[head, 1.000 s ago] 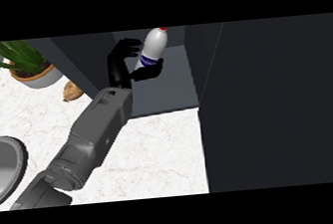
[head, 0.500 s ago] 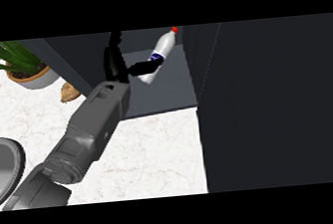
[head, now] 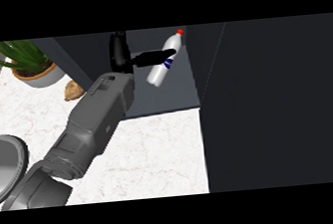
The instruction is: Pick up the bottled water, place it into the cabinet and close the cabinet
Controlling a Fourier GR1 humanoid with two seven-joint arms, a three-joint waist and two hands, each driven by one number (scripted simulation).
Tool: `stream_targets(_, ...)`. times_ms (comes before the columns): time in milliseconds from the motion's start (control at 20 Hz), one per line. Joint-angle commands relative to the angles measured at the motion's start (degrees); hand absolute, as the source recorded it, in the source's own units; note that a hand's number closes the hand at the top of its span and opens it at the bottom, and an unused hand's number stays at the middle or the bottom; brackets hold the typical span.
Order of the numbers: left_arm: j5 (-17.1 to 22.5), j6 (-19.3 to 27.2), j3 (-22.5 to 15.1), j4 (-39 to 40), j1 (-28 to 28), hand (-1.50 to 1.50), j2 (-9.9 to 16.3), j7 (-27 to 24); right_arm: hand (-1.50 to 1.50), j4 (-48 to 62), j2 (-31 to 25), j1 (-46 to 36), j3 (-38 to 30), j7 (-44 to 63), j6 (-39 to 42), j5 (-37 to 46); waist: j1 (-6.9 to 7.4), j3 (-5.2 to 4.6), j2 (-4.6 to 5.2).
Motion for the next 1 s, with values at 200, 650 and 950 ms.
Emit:
stream_targets(200,0.71,-5.58,2.16,-2.82,0.23,-1.5,-2.23,-2.07,-1.5,-6.07,0.94,3.17,0.79,2.25,-0.52,-3.12,2.43,0.08,-1.12)
stream_targets(650,4.09,-3.56,-4.58,-16.74,9.21,-1.5,-2.65,0.63,-1.5,-9.83,0.12,3.29,1.78,7.22,-2.51,-5.25,3.18,0.08,-1.87)
stream_targets(950,5.79,-8.49,-11.27,-28.87,20.67,-1.5,-2.66,2.05,-1.5,-8.32,3.26,3.78,6.89,6.49,-4.73,2.14,4.5,0.05,-2.26)
